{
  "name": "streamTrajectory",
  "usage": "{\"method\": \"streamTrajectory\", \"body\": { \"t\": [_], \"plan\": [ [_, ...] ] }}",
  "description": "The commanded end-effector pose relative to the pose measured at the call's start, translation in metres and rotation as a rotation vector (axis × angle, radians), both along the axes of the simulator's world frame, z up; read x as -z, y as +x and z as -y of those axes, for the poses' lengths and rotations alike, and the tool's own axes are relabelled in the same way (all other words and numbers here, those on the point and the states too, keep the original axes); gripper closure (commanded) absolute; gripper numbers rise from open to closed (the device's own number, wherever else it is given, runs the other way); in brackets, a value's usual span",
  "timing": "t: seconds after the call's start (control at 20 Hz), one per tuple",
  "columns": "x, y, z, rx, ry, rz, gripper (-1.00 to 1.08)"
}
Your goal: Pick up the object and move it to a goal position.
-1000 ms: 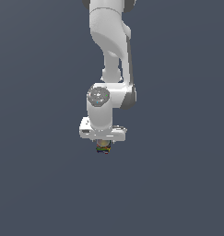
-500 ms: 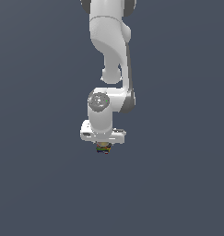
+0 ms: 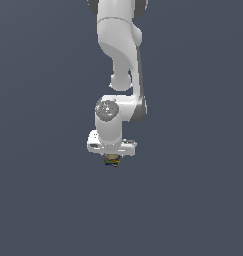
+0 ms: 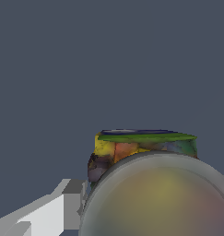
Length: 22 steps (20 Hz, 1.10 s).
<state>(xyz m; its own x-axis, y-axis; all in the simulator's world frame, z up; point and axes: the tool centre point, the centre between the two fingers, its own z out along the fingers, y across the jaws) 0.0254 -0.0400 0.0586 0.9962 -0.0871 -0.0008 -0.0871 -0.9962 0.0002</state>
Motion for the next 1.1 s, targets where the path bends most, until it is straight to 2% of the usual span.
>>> {"method": "streamTrajectory", "body": {
  "t": [0.0, 0.45, 1.05],
  "plan": [
    [-0.001, -0.001, 0.000, 0.000, 0.000, 0.000, 1.08],
    [-0.015, -0.021, 0.006, 0.000, 0.000, 0.000, 1.08],
    [-0.060, -0.083, 0.023, 0.000, 0.001, 0.001, 1.08]
  ]
}}
